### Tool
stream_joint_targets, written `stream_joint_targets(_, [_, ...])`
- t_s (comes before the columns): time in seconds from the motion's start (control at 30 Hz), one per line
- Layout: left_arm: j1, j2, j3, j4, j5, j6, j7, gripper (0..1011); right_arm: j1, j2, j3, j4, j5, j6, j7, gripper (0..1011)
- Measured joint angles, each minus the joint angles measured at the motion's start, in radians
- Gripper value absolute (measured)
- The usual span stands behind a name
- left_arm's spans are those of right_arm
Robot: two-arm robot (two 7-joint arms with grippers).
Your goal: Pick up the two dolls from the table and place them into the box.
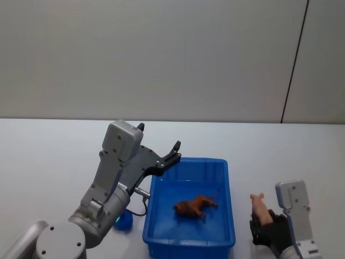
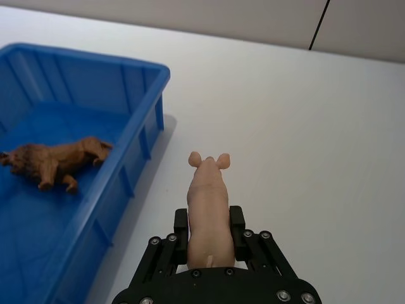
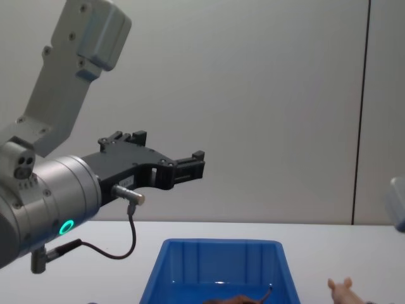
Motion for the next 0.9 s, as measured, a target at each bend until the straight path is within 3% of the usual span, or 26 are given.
stream_joint_targets(0.43, [0.0, 0.0, 0.0, 0.0, 0.0, 0.0, 0.0, 1001, 0.001, 0.012, 0.009, -0.063, -0.04, -0.09, 0.039, 372])
stream_joint_targets(0.7, [0.0, 0.0, 0.0, 0.0, 0.0, 0.0, 0.0, 1001, 0.037, 0.006, 0.011, -0.075, -0.057, -0.143, 0.115, 373])
stream_joint_targets(0.9, [0.0, 0.0, 0.0, 0.0, 0.0, 0.0, 0.0, 1001, 0.084, -0.017, 0.003, -0.04, -0.067, -0.154, 0.185, 373])
